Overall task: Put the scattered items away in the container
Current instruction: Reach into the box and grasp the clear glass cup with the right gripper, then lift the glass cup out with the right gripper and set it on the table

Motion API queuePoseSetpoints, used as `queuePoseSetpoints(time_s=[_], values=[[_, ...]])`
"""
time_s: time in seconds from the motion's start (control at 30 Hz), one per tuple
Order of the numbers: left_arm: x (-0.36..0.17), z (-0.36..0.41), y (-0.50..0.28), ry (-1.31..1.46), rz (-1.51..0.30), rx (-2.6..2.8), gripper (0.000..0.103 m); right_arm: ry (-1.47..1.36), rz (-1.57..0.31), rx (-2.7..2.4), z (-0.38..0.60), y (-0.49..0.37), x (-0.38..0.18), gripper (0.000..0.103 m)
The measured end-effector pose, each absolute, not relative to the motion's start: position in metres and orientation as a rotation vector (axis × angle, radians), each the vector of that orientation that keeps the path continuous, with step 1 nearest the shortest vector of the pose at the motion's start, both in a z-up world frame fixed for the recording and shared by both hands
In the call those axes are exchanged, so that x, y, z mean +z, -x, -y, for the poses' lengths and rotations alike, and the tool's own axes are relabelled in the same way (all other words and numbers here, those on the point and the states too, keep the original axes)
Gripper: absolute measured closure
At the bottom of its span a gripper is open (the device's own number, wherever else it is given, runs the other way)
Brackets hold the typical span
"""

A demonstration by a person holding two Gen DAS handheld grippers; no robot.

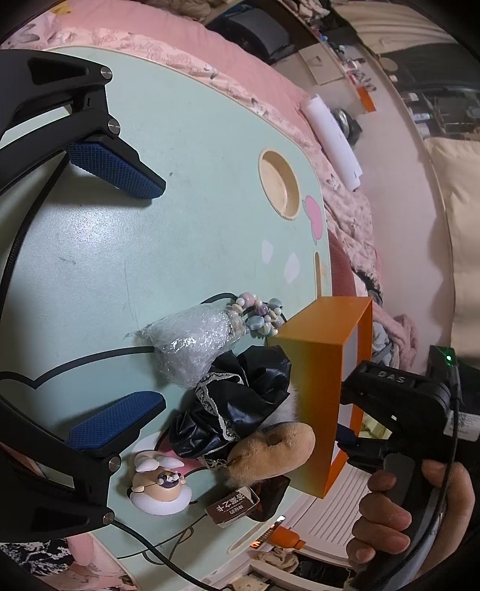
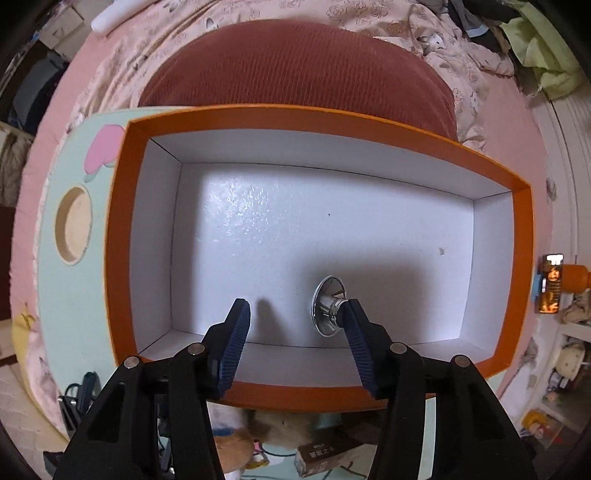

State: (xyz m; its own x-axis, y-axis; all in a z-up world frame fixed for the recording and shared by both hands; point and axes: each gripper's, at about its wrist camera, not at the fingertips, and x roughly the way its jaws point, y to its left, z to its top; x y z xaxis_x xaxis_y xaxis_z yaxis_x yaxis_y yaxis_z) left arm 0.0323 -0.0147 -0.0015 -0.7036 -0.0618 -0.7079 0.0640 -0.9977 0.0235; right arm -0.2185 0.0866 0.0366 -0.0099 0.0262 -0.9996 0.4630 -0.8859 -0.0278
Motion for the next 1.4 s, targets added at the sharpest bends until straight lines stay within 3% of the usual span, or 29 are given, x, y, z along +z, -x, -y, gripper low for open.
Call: queuePoseSetpoints(time_s=[0.13,0.23,0.37,0.7,0.93,1.13,1.4], values=[[-0.002,0.015,-0.032,-1.184,-0.007,-2.838,0.000,-1.989,-0.699,-1.981,-0.082,0.220,0.022,0.049],[-0.002,0.015,-0.032,-1.183,-0.009,-2.840,0.000,-2.006,-0.589,-1.965,-0.088,0.224,0.017,0.051],[-0.001,0.014,-0.031,-1.181,-0.006,-2.841,0.000,-2.025,-0.405,-1.921,-0.104,0.227,0.012,0.072],[-0.001,0.014,-0.031,-1.181,-0.007,-2.842,0.000,-1.943,-0.427,-2.005,-0.114,0.214,0.014,0.072],[-0.001,0.013,-0.031,-1.180,-0.006,-2.842,0.000,-1.745,-0.183,-2.083,-0.144,0.203,0.078,0.072],[-0.001,0.013,-0.031,-1.180,-0.006,-2.843,0.000,-1.547,-0.133,-2.090,-0.154,0.176,0.116,0.072],[-0.001,0.014,-0.031,-1.180,-0.006,-2.843,0.000,-1.558,-0.203,-2.014,-0.169,0.127,0.072,0.072]])
